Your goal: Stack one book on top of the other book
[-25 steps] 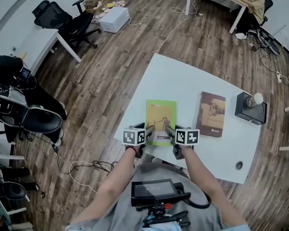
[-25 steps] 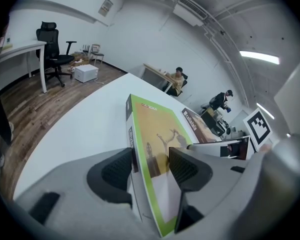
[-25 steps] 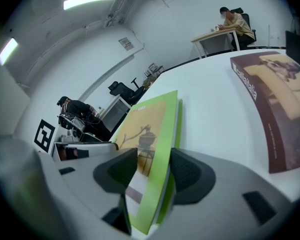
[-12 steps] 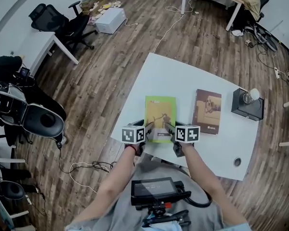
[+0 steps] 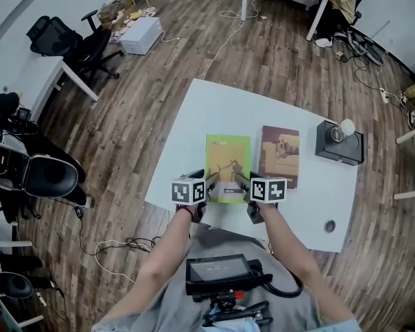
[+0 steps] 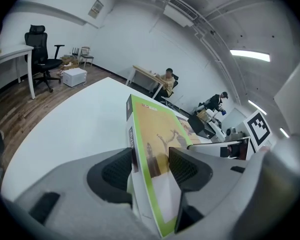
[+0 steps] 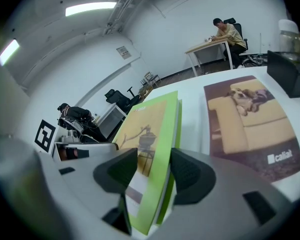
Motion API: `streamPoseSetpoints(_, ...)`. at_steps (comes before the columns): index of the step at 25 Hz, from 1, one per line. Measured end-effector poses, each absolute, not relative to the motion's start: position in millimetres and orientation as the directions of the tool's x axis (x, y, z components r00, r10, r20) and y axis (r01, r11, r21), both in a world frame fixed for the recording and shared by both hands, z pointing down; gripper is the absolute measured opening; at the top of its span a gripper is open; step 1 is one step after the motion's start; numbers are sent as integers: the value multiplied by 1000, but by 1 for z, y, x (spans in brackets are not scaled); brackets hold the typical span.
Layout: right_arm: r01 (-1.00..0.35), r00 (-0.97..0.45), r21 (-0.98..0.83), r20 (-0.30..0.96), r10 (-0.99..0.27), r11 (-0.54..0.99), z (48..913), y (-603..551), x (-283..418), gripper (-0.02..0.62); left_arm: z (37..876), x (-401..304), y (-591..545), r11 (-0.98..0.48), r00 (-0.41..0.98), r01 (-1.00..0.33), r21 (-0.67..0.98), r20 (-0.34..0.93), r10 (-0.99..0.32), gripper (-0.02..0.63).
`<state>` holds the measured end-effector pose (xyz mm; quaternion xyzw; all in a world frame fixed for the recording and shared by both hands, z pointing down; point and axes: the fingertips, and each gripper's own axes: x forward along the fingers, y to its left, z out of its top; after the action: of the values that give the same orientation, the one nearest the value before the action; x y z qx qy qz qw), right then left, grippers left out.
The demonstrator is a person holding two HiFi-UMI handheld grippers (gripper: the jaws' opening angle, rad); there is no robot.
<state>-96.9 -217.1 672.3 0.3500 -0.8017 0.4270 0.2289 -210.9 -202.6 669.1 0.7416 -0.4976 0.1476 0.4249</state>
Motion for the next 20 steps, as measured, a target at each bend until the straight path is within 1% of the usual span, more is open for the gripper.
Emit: streamPoseSetpoints(20, -826, -562, -488, 672, -482, 283, 653, -249, 24, 195, 654, -90, -252, -274, 581, -805, 526, 606, -544, 241)
